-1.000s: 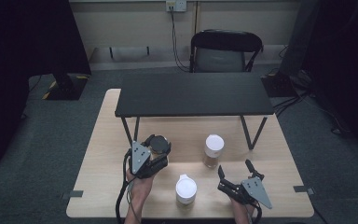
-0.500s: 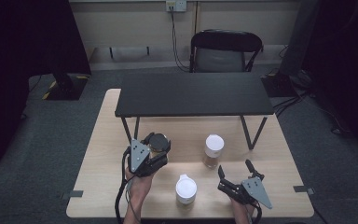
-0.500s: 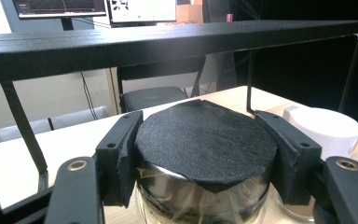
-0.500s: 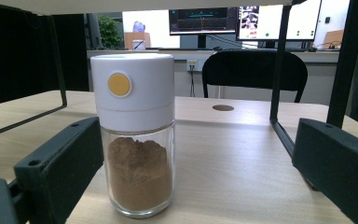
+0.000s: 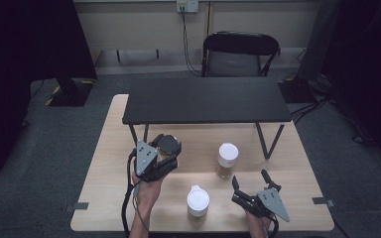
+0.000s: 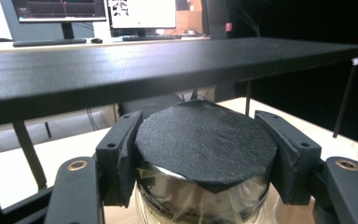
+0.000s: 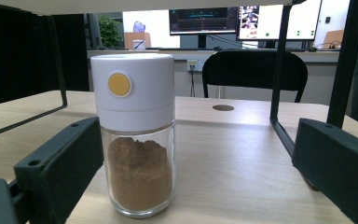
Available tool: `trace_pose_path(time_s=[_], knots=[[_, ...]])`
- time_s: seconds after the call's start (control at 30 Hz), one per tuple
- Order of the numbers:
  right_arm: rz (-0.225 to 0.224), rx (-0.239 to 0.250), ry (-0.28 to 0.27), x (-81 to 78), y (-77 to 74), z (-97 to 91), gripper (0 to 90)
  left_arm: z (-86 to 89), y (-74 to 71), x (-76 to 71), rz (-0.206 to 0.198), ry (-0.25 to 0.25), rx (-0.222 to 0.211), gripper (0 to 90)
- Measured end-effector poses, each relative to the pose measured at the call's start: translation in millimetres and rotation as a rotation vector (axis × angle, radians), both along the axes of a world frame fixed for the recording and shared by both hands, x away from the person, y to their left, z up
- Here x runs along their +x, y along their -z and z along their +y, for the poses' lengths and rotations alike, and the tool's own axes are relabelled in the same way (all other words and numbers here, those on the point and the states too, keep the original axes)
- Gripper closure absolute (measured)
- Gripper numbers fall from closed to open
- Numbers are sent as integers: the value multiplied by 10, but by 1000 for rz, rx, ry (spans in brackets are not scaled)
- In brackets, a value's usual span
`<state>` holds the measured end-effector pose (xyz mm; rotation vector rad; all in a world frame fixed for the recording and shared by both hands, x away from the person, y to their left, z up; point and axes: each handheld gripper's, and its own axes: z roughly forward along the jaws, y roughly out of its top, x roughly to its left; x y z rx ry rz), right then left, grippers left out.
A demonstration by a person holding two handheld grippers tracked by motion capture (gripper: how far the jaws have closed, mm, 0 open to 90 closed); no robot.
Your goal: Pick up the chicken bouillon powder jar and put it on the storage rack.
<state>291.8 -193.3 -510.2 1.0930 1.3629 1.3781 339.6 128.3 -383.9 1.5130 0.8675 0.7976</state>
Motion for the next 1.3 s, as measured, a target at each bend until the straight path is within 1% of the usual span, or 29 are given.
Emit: trace_pose_path(time_s=[0.1, 0.2, 0.27, 0.33, 0.43, 0.53, 0.7, 0.8, 0.9, 1.0, 1.03, 1.07, 1.2, 1.23, 1.3], knots=[[1, 1, 0, 0, 0, 0, 9, -15, -42, -4, -9, -9, 13, 352], [0, 0, 0, 0, 0, 0, 9, -11, -67, 2, -7, -6, 13, 352], [0, 0, 0, -1, 0, 0, 8, -13, -104, 5, -10, -13, 20, 352], [0, 0, 0, 0, 0, 0, 9, -10, -120, 7, -10, -13, 17, 352], [0, 0, -1, 0, 0, 0, 9, -6, -183, 7, -18, -14, 18, 352], [0, 0, -1, -1, 0, 0, 9, -4, -203, 10, -19, -14, 16, 352], [0, -1, -1, -1, 0, 0, 9, -5, -280, 13, -22, -14, 23, 352], [-1, -1, -1, -1, 0, 0, 8, 0, -301, 17, -17, -18, 13, 352], [-1, 0, -1, -1, 0, 0, 9, -8, -344, 28, -19, -21, 26, 352], [0, 0, -1, -1, 0, 0, 9, -2, -372, 29, -23, -20, 19, 352], [0, -1, -1, -1, 0, 0, 8, -2, -412, 26, -29, -16, 19, 352], [0, -1, -1, -1, 0, 0, 8, -2, -412, 26, -29, -16, 19, 352], [-1, 0, -2, -1, 0, 0, 9, -7, -502, 24, -39, -20, 21, 352], [-1, 0, -1, -2, 0, 0, 9, -5, -544, 26, -43, -23, 22, 352], [0, 0, -1, -1, 0, 0, 9, -4, -564, 27, -43, -21, 25, 352]])
